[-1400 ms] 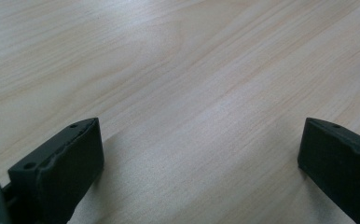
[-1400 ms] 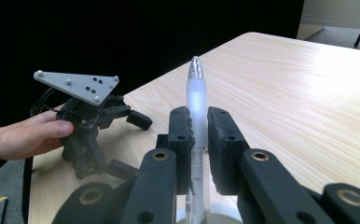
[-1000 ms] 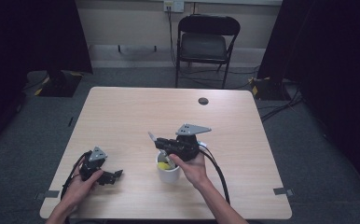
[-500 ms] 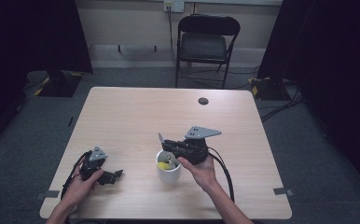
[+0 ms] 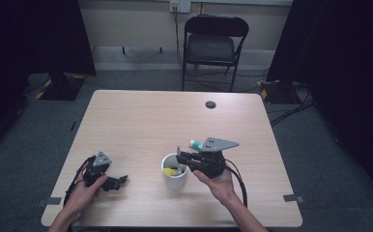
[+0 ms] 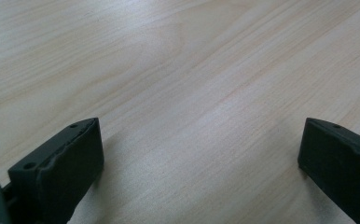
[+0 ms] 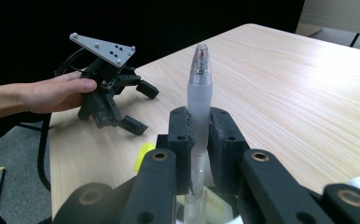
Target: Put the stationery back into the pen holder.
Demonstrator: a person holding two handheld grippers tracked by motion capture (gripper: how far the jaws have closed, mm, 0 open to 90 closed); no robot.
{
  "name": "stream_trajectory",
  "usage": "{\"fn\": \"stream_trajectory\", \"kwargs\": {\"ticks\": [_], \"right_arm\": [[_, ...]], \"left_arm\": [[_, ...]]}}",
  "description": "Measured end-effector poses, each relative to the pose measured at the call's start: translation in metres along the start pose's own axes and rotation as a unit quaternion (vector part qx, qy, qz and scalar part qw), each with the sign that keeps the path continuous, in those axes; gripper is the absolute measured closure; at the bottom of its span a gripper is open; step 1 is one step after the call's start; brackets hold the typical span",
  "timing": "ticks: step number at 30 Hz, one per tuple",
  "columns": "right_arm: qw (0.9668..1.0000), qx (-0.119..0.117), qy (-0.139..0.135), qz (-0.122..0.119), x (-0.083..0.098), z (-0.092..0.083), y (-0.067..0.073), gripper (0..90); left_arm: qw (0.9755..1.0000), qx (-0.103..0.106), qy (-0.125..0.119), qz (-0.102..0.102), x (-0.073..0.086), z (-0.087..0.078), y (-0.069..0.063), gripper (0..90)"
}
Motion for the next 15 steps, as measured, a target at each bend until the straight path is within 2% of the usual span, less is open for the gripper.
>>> {"fn": "stream_trajectory", "kwargs": {"ticks": [3, 6, 15], "right_arm": [[0.9999, 0.001, 0.011, -0.004, 0.006, -0.001, 0.000, 80.3], [1.0000, -0.002, 0.006, 0.004, 0.008, -0.002, 0.000, 80.2], [0.9996, -0.001, 0.028, -0.001, 0.020, 0.007, 0.001, 80.0]], "left_arm": [[1.0000, 0.000, -0.001, 0.001, 0.000, 0.000, 0.000, 0.0], [1.0000, 0.000, -0.001, 0.001, 0.000, 0.000, 0.000, 0.0], [1.0000, 0.000, -0.001, 0.002, -0.001, 0.000, 0.000, 0.0]]}}
Point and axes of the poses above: each handheld gripper's, and its own axes: z roughly forward along the jaws, x roughly out of its underside, y roughly to its left, the point moved 8 cm from there along z, roughly forward along the jaws, and after that the axes turned 4 degrees about z, right-handed, at the moved point
